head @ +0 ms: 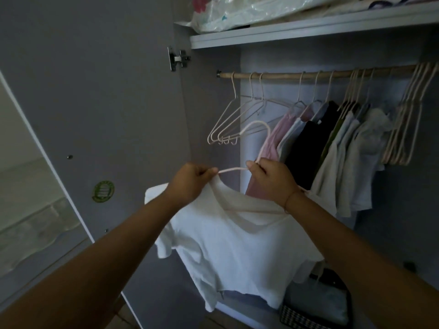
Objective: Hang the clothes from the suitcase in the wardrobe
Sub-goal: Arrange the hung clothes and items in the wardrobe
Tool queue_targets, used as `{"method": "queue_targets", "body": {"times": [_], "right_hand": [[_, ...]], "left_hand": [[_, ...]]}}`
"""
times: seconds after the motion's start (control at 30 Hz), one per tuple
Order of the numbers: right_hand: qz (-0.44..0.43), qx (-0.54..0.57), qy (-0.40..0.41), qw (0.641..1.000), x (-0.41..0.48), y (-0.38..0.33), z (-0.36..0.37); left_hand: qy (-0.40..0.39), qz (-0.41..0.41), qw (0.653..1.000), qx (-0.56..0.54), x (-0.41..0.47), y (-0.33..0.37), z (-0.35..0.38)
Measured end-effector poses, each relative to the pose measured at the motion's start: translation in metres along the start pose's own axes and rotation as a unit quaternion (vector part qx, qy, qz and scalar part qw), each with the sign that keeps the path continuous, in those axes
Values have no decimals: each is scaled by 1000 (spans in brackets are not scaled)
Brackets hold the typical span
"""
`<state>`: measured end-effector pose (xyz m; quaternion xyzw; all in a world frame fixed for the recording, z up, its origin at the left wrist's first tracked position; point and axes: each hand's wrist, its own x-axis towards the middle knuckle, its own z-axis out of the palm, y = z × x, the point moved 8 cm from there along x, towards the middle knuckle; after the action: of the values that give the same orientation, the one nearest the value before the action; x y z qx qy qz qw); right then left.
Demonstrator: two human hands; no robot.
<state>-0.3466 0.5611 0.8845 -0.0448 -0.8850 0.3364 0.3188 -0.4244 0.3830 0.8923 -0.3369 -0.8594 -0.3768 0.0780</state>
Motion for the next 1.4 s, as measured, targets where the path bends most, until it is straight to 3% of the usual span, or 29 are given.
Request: {"method": "queue_targets", "body": {"times": [0.1,0.17,0.27,0.43,0.6,0.7,0.8,0.9,1.0,1.1,1.17,1.27,1.4], "right_hand": [[-22,-1,-51,998,9,-11,-2],[-42,21,-115,992,9,-14,-2],[-59,-39,-165,984,5,0,-19],[40,-80,-194,977,-5,50,-54],[72,12,-240,968,-20,48,-63],[117,123,-206,964,-30,45,-64],[187,169,-155,955,-46,50,-67],[265,235,-125,927,-72,48,-64],[307,293,-112,899,-94,33,-54],[275,261,-101,920,-98,13,-44],[258,229,-90,934,-93,7,-37],[297,234,-16,926,-80,21,-25],[284,234,6,930,-60,21,-12]], "left_hand": [[-12,31,999,-8,-6,-3,3],[12,41,999,-13,-8,-6,-4],[59,25,998,-18,-11,-17,-19],[92,-5,996,-21,-11,-43,-41],[72,-3,997,-19,-5,-50,-38],[56,-14,998,-14,-1,-49,-24],[120,-33,992,32,-2,-34,-18],[157,-50,977,-132,-11,-2,0],[19,-62,962,-267,-23,45,59],[-77,-86,937,-331,-36,77,105],[-81,-110,920,-367,-29,78,117],[-82,-132,903,-400,-11,74,119],[-100,-140,900,-400,12,73,121]]}}
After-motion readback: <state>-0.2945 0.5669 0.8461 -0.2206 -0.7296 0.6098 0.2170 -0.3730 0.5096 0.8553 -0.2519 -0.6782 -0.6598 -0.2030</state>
